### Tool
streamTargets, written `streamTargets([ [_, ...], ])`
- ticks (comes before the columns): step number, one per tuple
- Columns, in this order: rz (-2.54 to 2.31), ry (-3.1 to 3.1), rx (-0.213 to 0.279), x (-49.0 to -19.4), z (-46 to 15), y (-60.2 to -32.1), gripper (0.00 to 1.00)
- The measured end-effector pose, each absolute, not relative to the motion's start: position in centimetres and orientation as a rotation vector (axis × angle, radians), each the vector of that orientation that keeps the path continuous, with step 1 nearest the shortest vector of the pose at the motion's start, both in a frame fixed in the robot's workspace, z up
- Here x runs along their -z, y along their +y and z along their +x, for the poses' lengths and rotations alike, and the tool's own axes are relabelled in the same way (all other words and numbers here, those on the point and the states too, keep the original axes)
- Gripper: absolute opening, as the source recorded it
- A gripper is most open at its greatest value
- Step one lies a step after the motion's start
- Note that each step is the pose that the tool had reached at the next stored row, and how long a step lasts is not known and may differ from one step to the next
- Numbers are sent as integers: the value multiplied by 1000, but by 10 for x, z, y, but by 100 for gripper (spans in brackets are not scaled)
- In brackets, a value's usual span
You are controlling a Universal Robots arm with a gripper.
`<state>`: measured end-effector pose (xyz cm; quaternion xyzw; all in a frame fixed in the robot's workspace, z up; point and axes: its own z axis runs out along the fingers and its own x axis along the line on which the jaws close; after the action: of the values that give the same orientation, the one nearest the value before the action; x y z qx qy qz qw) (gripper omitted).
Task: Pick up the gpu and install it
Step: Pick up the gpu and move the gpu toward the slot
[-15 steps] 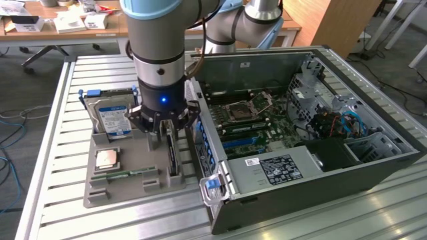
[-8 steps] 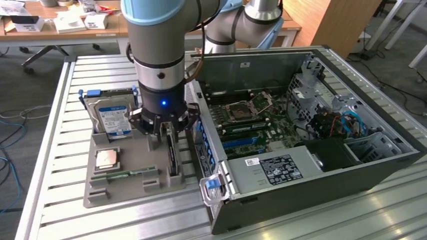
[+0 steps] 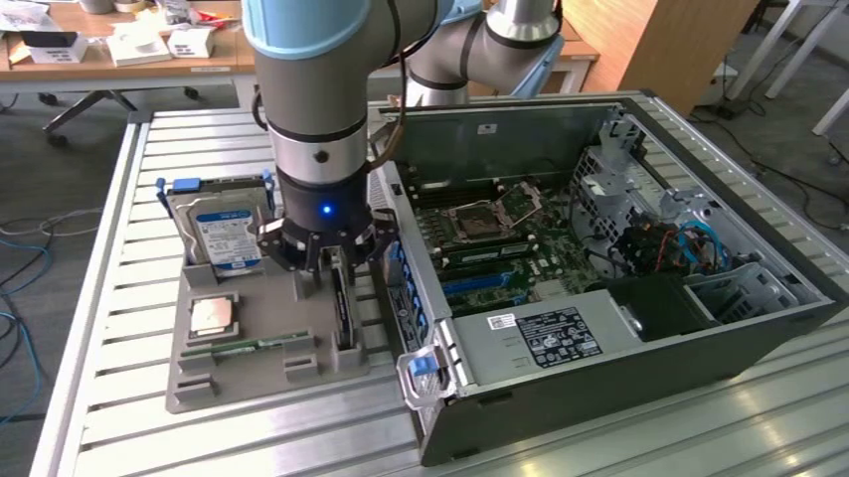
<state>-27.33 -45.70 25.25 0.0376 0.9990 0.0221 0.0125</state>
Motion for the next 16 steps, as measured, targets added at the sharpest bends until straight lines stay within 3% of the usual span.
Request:
streamTargets([
  [16, 117, 3114, -68, -241, -273, -457, 43],
])
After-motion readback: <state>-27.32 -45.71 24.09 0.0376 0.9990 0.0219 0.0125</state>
